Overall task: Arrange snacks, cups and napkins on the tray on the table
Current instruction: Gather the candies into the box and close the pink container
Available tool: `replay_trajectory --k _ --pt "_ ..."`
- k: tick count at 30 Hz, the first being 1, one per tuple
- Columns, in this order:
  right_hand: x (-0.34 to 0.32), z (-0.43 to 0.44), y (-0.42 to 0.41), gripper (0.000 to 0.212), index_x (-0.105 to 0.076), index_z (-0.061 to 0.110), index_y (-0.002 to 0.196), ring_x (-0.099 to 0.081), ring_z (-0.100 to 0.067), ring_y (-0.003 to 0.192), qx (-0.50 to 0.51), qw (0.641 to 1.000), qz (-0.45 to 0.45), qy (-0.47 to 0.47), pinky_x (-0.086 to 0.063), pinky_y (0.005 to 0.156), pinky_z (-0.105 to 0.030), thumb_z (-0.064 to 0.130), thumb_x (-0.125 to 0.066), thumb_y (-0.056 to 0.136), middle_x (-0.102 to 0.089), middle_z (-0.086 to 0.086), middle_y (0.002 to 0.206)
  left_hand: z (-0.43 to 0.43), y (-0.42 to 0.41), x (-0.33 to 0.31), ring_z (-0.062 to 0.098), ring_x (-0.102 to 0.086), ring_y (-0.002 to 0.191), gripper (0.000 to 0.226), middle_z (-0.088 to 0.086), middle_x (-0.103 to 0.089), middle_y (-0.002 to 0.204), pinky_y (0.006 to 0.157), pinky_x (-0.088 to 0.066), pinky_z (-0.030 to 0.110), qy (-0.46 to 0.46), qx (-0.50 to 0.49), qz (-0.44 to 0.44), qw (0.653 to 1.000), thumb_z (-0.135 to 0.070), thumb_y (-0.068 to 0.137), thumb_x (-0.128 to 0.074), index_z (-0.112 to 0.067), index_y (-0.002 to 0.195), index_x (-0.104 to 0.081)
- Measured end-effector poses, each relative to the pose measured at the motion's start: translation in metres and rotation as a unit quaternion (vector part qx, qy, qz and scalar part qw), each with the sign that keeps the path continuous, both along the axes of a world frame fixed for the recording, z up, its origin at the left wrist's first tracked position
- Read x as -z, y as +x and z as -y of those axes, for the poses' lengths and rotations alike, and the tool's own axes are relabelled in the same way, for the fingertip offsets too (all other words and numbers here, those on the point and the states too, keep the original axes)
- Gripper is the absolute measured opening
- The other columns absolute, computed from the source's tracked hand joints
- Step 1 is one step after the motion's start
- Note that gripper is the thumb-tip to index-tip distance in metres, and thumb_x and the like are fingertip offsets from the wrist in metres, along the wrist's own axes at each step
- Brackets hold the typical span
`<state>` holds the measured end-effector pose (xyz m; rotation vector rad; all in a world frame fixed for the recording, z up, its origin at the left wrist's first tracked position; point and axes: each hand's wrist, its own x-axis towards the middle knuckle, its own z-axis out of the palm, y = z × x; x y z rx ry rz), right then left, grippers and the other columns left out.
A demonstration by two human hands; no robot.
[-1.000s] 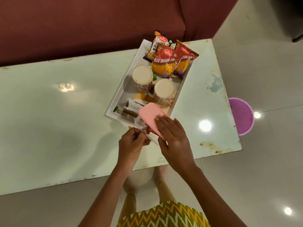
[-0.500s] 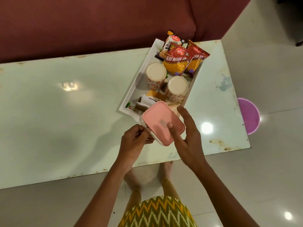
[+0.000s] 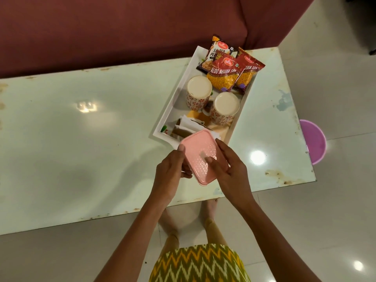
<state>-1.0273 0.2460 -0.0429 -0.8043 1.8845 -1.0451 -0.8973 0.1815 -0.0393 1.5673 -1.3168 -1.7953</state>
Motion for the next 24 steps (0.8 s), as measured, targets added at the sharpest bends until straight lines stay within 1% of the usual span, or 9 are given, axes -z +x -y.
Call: replay_trajectory --k 2,4,7,9,11,15,19,22,24 --pt "0.0 0.001 0.002 0.053 -0.044 0.025 0.133 -0.05 -0.001 0.099 0.006 1.0 -0.005 0.006 -0.042 0.063 0.004 0.026 -0.064 0.084 -0.047 0.017 0.118 0.001 0.0 0.001 0.011 -0.063 0.059 0.036 -0.005 -0.06 0.064 0.057 -0.052 0.015 -0.059 0.011 0.055 0.997 -0.056 0.081 -0.042 -0.023 0.071 -0.052" --pt "-0.001 0.003 0.001 0.048 -0.051 0.027 0.126 -0.054 0.003 0.088 0.013 0.999 -0.029 0.004 -0.044 0.059 0.0 0.027 -0.068 0.081 -0.049 0.019 0.107 0.002 0.002 0.003 0.008 -0.059 0.053 0.032 -0.005 -0.056 0.059 0.048 -0.045 0.011 -0.089 0.02 0.081 0.993 -0.045 0.087 -0.048 -0.024 0.063 -0.046" --pt "-0.003 0.011 -0.002 0.018 -0.058 0.031 0.101 -0.056 -0.002 0.074 0.046 0.997 -0.054 0.029 -0.044 0.054 -0.005 0.04 -0.057 0.087 -0.057 0.017 0.089 0.002 0.004 0.007 0.003 -0.052 0.047 0.033 -0.004 -0.051 0.054 0.045 -0.04 0.011 -0.1 0.038 0.08 0.991 -0.038 0.088 -0.051 -0.023 0.059 -0.044" --pt "-0.002 0.019 -0.003 0.028 -0.055 0.024 0.089 -0.055 -0.004 0.068 0.062 0.994 -0.063 0.061 -0.04 0.05 -0.01 0.05 -0.045 0.089 -0.057 0.015 0.077 0.002 0.004 0.007 0.003 -0.051 0.046 0.034 -0.005 -0.049 0.052 0.045 -0.037 0.008 -0.103 0.054 0.073 0.991 -0.035 0.089 -0.052 -0.023 0.058 -0.043" --pt "0.0 0.025 -0.004 0.038 -0.05 0.017 0.085 -0.055 -0.005 0.064 0.064 0.992 -0.083 0.077 -0.038 0.052 -0.016 0.053 -0.039 0.09 -0.055 0.009 0.071 0.001 0.002 0.005 0.001 -0.052 0.047 0.034 -0.009 -0.048 0.05 0.044 -0.037 0.007 -0.104 0.065 0.065 0.99 -0.033 0.088 -0.053 -0.024 0.057 -0.043" --pt "0.004 0.032 -0.004 0.036 -0.041 0.017 0.076 -0.054 -0.007 0.061 0.046 0.988 -0.124 0.079 -0.037 0.05 -0.02 0.051 -0.039 0.091 -0.052 0.006 0.065 0.003 -0.001 0.003 -0.001 -0.053 0.048 0.034 -0.01 -0.048 0.049 0.044 -0.036 0.007 -0.115 0.069 0.065 0.989 -0.03 0.088 -0.054 -0.026 0.057 -0.043" --pt "0.008 0.033 -0.009 0.038 -0.042 0.016 0.075 -0.054 -0.006 0.062 0.031 0.986 -0.138 0.091 -0.038 0.05 -0.021 0.05 -0.039 0.091 -0.052 0.007 0.064 0.004 -0.006 0.004 -0.002 -0.054 0.05 0.033 -0.007 -0.049 0.054 0.044 -0.038 0.008 -0.108 0.076 0.068 0.989 -0.031 0.088 -0.053 -0.024 0.058 -0.044" --pt "0.01 0.033 -0.013 0.038 -0.044 0.014 0.077 -0.053 -0.005 0.061 0.027 0.985 -0.147 0.081 -0.036 0.049 -0.019 0.049 -0.039 0.092 -0.051 0.009 0.064 0.001 -0.009 0.006 -0.001 -0.056 0.053 0.029 -0.004 -0.054 0.059 0.046 -0.04 0.008 -0.088 0.076 0.074 0.99 -0.038 0.087 -0.053 -0.023 0.062 -0.047" --pt "0.011 0.033 -0.018 0.037 -0.044 0.014 0.077 -0.051 -0.004 0.059 0.045 0.987 -0.14 0.071 -0.034 0.049 -0.018 0.048 -0.04 0.092 -0.049 0.009 0.062 -0.001 -0.01 0.006 0.003 -0.058 0.054 0.032 -0.002 -0.058 0.063 0.047 -0.043 0.009 -0.068 0.077 0.075 0.992 -0.05 0.08 -0.054 -0.02 0.068 -0.049"
